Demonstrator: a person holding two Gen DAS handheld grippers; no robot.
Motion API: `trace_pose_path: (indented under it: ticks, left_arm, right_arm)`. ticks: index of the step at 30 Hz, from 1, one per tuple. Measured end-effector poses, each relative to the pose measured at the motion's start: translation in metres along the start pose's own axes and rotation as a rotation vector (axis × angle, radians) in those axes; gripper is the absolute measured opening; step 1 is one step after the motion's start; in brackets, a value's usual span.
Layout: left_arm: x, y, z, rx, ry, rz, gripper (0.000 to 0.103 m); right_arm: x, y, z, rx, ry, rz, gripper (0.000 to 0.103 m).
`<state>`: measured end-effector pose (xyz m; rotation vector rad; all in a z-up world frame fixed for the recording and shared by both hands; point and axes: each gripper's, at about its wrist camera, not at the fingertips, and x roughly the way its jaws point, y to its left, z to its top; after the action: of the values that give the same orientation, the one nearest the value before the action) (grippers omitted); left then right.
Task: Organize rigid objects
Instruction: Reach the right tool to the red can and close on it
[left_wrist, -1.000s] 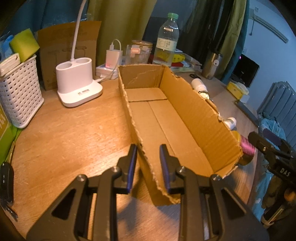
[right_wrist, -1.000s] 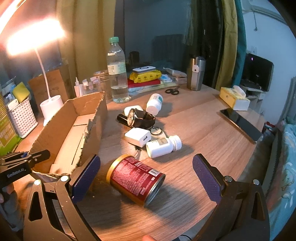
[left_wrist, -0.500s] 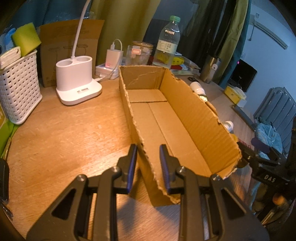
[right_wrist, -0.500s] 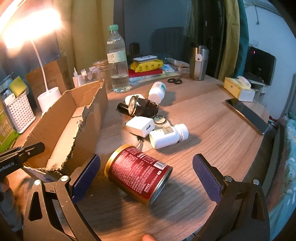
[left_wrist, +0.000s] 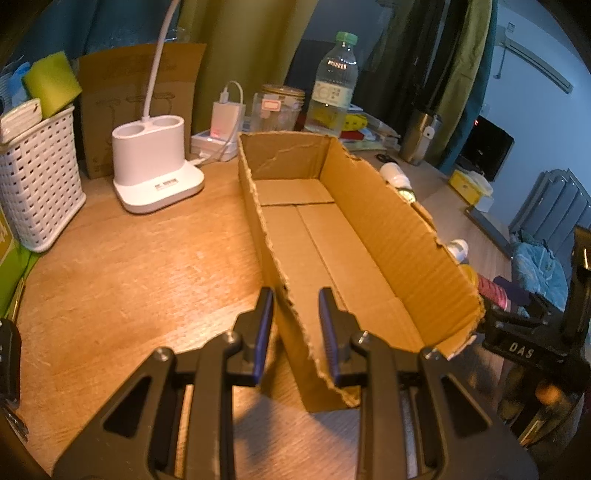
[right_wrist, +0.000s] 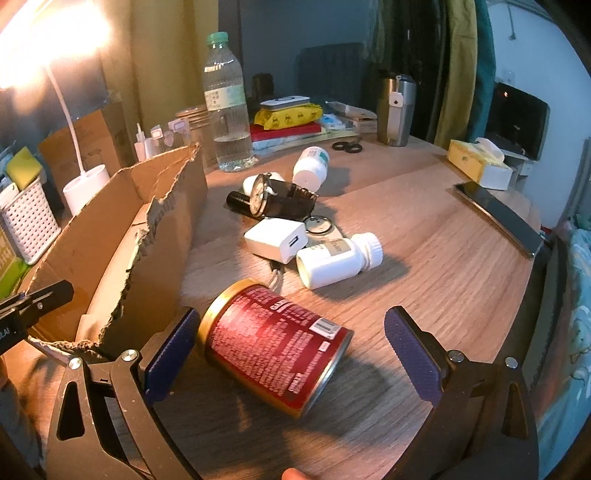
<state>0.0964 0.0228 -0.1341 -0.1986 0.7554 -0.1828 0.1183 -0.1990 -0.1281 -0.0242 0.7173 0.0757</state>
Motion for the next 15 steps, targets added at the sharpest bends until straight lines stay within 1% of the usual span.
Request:
trace_pose_path:
  ticks: [2, 5, 6, 15]
  left_arm:
    - [0.0, 0.0, 0.0, 0.001, 0.0, 0.001, 0.026]
    - [0.001, 0.0, 0.0, -0.001, 0.004, 0.001, 0.026]
    - [0.001, 0.001, 0.0, -0.002, 0.005, -0.001, 0.026]
    - [0.003, 0.001, 0.001, -0.005, 0.007, -0.003, 0.026]
  right_arm:
    - [0.001, 0.004, 0.0, -0.015, 0.002, 0.001, 0.098]
    - [0.003, 0.008, -0.001, -0.031, 0.007, -0.015, 0.09]
    - [0.004, 0.009, -0.002, -0.033, 0.009, -0.018, 0.084]
    - [0.003, 0.014, -0.001, -0.065, 0.012, -0.02, 0.084]
